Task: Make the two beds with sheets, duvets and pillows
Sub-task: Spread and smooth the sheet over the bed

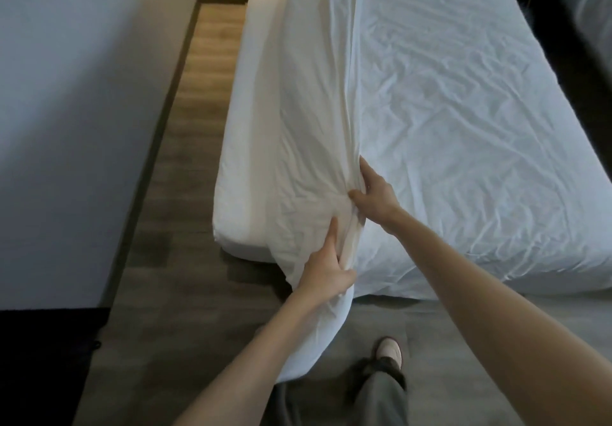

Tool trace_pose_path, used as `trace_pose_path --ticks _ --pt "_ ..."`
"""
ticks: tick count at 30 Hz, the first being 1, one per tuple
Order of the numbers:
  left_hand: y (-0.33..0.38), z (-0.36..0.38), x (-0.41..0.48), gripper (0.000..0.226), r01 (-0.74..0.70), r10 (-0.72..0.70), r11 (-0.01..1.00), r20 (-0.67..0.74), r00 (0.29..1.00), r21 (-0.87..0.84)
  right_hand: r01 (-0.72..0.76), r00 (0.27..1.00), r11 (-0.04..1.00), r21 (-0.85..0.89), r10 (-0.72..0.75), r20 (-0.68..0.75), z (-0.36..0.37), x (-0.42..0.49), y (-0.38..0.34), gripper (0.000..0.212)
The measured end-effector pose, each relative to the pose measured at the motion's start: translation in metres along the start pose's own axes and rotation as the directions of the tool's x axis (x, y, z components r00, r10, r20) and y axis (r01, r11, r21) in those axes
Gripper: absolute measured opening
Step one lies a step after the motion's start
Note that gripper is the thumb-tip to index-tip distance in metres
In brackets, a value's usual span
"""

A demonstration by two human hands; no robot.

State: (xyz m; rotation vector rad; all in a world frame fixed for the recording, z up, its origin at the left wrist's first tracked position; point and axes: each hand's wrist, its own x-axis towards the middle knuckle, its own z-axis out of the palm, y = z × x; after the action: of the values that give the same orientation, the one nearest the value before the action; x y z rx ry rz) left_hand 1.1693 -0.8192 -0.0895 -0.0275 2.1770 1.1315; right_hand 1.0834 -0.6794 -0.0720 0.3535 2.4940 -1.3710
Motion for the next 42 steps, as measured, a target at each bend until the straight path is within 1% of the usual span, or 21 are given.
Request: trace_pose_path --ticks 5,10,12,14,15,16,17,18,20,22,25,29,33,36,42 --pt "0.066 0.087 0.003 0.108 -0.026 0.025 1.000 -0.030 0.999 -0.015 0.033 0.999 0.999 -0.001 -0.033 0.015 -0.095 -0.019 0.051 0.075" --pt "0.127 0.199 0.009 0.112 -0.066 0.065 0.997 0.019 0.998 0.034 -0.011 1.000 1.000 -0.009 0.011 -0.005 -0.199 -0.051 0.124 0.072" --pt "0.141 0.241 0.016 0.112 -0.053 0.049 0.997 0.073 0.996 0.049 -0.050 0.998 0.999 -0.017 0.049 -0.032 -0.229 -0.059 0.159 0.069" --pt "0.148 0.275 0.027 0.108 0.010 -0.007 1.000 0.193 0.981 -0.014 -0.111 0.989 0.993 -0.033 0.108 -0.097 -0.250 -0.065 0.198 0.062" --pt "0.150 0.288 0.030 0.103 0.066 -0.045 0.995 0.271 0.962 -0.070 -0.158 0.978 0.986 -0.046 0.151 -0.142 -0.257 -0.069 0.217 0.061" --pt "0.150 0.296 0.032 0.096 0.106 -0.070 0.990 0.335 0.940 -0.091 -0.209 0.965 0.976 -0.061 0.195 -0.178 -0.263 -0.074 0.234 0.060" --pt "0.147 0.300 0.034 0.087 0.101 -0.072 0.993 0.352 0.933 -0.065 -0.252 0.954 0.964 -0.079 0.234 -0.187 -0.266 -0.080 0.250 0.060" --pt "0.145 0.300 0.036 0.077 0.057 -0.050 0.998 0.325 0.944 -0.012 -0.281 0.951 0.955 -0.100 0.263 -0.163 -0.267 -0.086 0.260 0.058" --pt "0.134 0.290 0.042 0.061 -0.059 0.031 0.990 0.209 0.977 0.127 -0.288 0.957 0.948 -0.135 0.282 -0.067 -0.262 -0.094 0.272 0.057" --pt "0.122 0.273 0.047 0.051 -0.064 0.039 0.983 0.146 0.988 0.172 -0.265 0.964 0.955 -0.135 0.266 -0.015 -0.254 -0.095 0.272 0.058" --pt "0.111 0.237 0.052 0.055 -0.028 0.012 0.966 0.063 0.998 0.257 -0.280 0.960 0.955 -0.096 0.279 -0.020 -0.245 -0.085 0.262 0.058" --pt "0.101 0.186 0.061 0.058 -0.016 0.035 0.959 -0.060 0.998 0.284 -0.293 0.956 0.950 -0.111 0.293 -0.013 -0.236 -0.066 0.254 0.059" --pt "0.089 0.152 0.085 0.057 -0.047 0.095 0.963 -0.170 0.981 0.265 -0.322 0.947 0.935 -0.147 0.320 -0.040 -0.227 -0.039 0.251 0.061" --pt "0.085 0.135 0.113 0.056 -0.068 0.122 0.962 -0.192 0.974 0.264 -0.385 0.922 0.918 -0.090 0.381 -0.064 -0.219 -0.014 0.253 0.064" --pt "0.073 0.115 0.179 0.056 -0.083 0.134 0.934 -0.127 0.983 0.346 -0.486 0.859 0.873 0.039 0.485 -0.160 -0.207 0.040 0.273 0.070"
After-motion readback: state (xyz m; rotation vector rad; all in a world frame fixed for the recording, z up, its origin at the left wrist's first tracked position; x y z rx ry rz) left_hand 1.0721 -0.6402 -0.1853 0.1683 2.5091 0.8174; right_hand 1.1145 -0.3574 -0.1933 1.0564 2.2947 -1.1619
